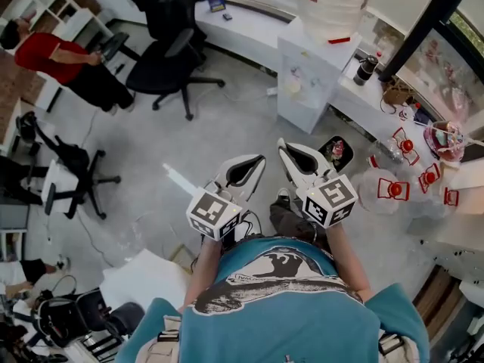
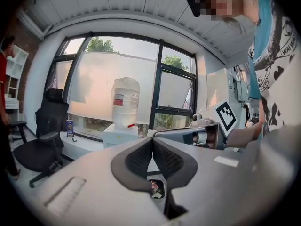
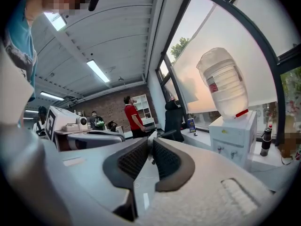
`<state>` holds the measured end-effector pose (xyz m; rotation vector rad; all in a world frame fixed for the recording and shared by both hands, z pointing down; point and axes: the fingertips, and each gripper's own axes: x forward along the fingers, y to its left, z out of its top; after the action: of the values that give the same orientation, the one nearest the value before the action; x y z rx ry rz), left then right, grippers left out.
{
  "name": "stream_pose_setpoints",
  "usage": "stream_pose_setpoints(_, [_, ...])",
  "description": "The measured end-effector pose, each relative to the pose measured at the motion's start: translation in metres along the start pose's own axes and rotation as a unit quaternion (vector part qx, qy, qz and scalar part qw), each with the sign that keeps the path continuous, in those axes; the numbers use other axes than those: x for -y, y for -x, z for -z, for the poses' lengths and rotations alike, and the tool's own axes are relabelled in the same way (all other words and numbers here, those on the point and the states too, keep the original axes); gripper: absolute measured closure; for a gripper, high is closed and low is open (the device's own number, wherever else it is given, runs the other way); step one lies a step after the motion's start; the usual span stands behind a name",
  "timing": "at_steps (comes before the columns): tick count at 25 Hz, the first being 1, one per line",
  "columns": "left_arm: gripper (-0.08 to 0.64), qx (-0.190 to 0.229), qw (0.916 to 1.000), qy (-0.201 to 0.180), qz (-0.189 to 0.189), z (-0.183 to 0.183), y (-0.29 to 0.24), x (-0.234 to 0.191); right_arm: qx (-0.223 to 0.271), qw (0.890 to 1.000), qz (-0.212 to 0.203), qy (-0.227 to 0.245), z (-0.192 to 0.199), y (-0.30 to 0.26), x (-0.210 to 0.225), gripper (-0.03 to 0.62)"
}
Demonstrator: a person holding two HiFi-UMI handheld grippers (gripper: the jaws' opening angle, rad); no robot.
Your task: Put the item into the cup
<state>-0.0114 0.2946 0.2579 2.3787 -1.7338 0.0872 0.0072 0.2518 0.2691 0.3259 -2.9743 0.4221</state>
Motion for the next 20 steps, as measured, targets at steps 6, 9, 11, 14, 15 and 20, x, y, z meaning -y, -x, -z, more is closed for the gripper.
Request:
stream_pose_setpoints(6, [0.545,-0.011,0.9996,0.002,-0.024,-0.010,-0.045,-0.038,0.002,1.000,-0.020,-0.010,-0.020,-0.039,0.052,0.558])
stream_pose_setpoints(9, [0.545,-0.017,0.9994,0.005,-0.031,-0.012,-0.063,-0.051,-0.003,1.000,-0.023,-0.018,-0.021,-0.049,0.071,0.558])
stream_pose_setpoints(11, [0.545,-0.024,0.9993,0.005,-0.029,-0.012,-0.075,-0.056,-0.007,0.999,-0.023,-0.023,-0.020,-0.052,0.082,0.558])
stream_pose_setpoints(14, [0.545,-0.035,0.9992,0.003,-0.018,-0.013,-0.092,-0.056,-0.007,0.999,-0.016,-0.034,-0.020,-0.052,0.097,0.558])
stream_pose_setpoints(15, [0.545,-0.038,0.9992,0.002,-0.014,-0.013,-0.097,-0.055,-0.006,0.999,-0.012,-0.038,-0.020,-0.051,0.101,0.558])
stream_pose_setpoints(20, [0.546,-0.053,0.9986,-0.007,0.002,-0.018,-0.112,-0.055,-0.001,0.998,0.006,-0.056,-0.021,-0.049,0.120,0.557])
